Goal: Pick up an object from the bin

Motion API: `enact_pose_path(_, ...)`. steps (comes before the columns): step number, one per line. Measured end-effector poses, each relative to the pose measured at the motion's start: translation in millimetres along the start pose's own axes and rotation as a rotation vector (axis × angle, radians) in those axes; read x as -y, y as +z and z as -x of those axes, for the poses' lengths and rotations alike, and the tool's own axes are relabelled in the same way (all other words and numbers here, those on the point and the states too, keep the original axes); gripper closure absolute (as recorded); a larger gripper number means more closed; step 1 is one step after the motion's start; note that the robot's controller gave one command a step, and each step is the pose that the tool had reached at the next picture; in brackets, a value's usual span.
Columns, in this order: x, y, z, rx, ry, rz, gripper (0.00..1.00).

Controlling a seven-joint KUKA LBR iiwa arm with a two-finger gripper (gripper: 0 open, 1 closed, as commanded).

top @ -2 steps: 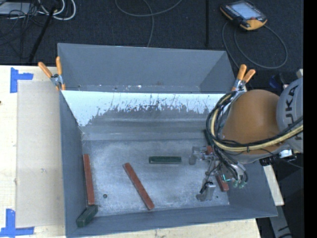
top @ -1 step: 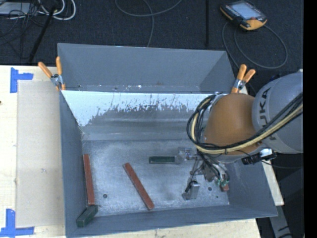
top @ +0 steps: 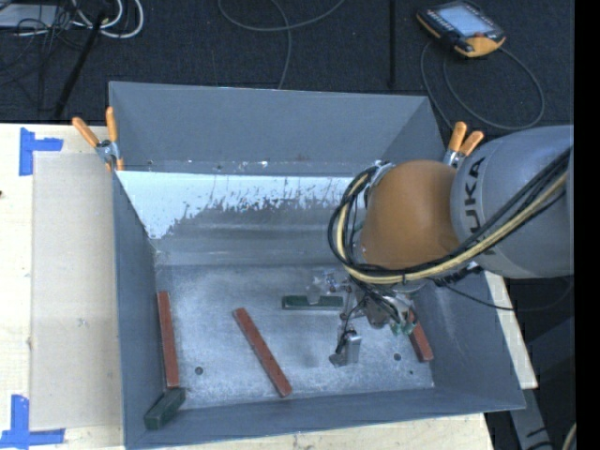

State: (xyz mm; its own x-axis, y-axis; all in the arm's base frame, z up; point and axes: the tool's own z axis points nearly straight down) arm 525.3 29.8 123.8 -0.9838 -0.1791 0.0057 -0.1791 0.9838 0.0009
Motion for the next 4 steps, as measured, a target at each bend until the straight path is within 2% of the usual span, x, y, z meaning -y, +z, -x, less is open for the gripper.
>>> enact_pose_path(1, -4, -4, 13.0, 0.010, -0.035, -0.001, 0.00)
enact_pose_path(2, -15, -24, 15.5, 0.001, 0.042, 0.000, 0.00)
enact_pose_path(3, -10, -7, 41.9, 0.020, -0.189, -0.004, 0.00)
enact_pose_path(4, -6, 16, 46.7, 0.012, -0.300, -0.002, 0.00)
